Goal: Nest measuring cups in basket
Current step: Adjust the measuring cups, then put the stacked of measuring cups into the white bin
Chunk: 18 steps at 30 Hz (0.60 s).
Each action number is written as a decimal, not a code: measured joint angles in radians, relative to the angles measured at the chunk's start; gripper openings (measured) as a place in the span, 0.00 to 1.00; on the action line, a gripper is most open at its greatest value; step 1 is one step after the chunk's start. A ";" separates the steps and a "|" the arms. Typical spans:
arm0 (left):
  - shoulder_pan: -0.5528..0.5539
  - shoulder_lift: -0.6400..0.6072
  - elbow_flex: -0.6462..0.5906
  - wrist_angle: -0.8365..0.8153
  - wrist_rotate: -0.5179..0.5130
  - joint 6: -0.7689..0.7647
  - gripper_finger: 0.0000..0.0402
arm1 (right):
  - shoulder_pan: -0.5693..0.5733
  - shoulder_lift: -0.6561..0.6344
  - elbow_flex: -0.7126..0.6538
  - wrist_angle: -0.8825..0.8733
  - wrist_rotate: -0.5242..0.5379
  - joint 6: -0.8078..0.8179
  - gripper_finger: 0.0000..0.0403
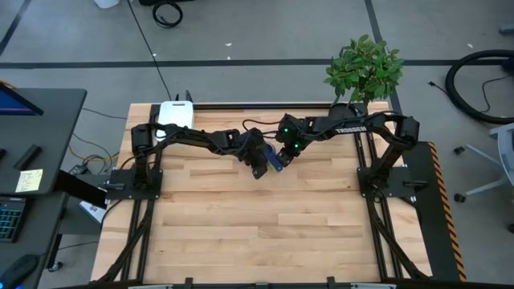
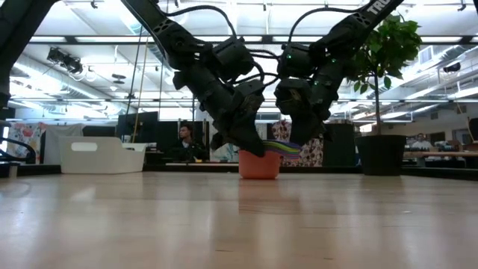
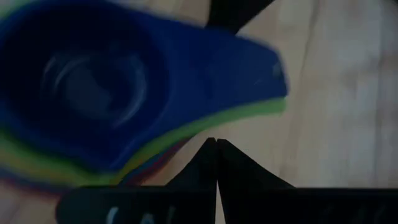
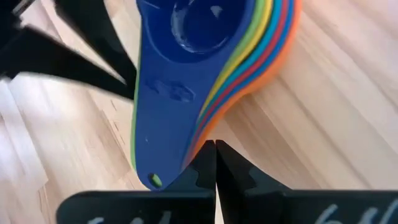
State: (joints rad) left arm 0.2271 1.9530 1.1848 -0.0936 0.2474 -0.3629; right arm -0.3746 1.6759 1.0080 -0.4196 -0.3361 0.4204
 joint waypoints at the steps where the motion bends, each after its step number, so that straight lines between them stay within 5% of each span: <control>1: 0.000 0.000 0.000 -0.024 0.000 -0.006 0.01 | -0.006 -0.006 0.000 -0.001 -0.011 -0.005 0.01; 5: -0.002 -0.003 0.000 -0.137 0.008 -0.019 0.01 | -0.025 -0.011 0.000 -0.003 -0.105 -0.039 0.01; 9: -0.002 -0.003 0.000 -0.222 0.043 -0.020 0.03 | -0.029 -0.008 0.000 -0.007 -0.075 -0.076 0.05; 18: -0.002 -0.003 0.000 -0.240 0.045 -0.019 0.06 | -0.078 -0.008 0.000 -0.006 -0.213 -0.082 0.18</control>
State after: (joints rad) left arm 0.2253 1.9495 1.1851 -0.3340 0.2928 -0.3817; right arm -0.4529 1.6684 1.0080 -0.4258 -0.5493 0.3385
